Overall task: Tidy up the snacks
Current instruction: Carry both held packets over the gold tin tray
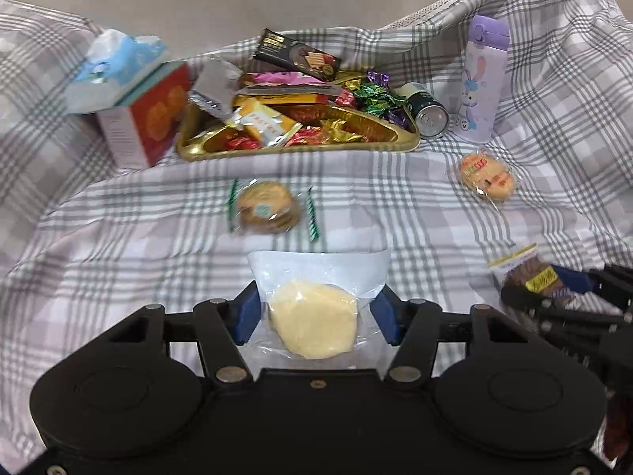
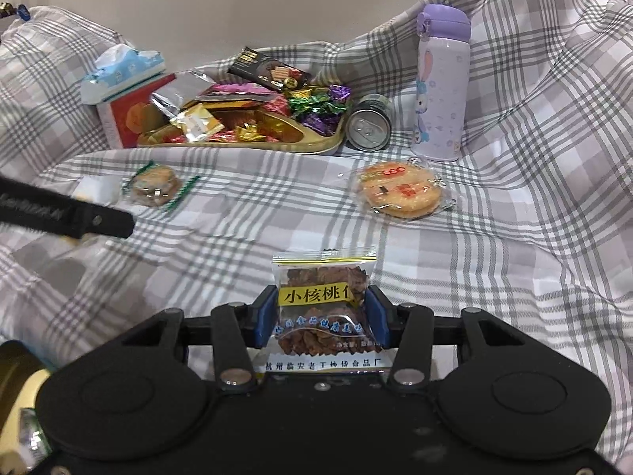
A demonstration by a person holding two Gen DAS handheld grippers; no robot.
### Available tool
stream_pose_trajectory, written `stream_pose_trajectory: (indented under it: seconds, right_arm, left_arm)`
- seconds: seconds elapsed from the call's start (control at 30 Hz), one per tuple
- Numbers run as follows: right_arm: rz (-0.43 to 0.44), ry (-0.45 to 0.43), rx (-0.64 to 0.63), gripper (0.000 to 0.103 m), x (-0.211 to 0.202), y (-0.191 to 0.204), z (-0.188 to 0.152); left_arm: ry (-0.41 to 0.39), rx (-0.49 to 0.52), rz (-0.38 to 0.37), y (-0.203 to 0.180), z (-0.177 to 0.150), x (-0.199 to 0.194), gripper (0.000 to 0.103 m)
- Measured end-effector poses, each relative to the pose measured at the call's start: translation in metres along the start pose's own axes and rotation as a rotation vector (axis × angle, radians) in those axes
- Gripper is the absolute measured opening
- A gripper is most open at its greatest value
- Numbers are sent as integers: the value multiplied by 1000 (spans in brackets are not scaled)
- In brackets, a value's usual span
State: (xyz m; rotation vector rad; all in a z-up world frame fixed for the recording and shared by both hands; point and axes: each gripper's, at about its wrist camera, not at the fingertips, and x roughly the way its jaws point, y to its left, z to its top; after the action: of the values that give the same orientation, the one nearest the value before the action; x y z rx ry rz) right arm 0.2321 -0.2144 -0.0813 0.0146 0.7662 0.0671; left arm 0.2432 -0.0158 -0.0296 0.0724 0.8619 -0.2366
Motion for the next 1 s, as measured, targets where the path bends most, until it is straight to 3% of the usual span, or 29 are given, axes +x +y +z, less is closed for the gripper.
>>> stream_pose_trajectory:
  seconds: [0.53,0.7,1.0]
  right_arm:
    - [111,-40,-90,49,-92,36,-28]
    - [145,-16,-133,49,-117,44,-48]
    - [174,69,-118,49,-131,50,-76]
  left_arm:
    - [16,33,23,4,-78,-74,62]
    - [46,61,37,1,-98,-81,62]
    - [114,8,15,7,-121,-73,63]
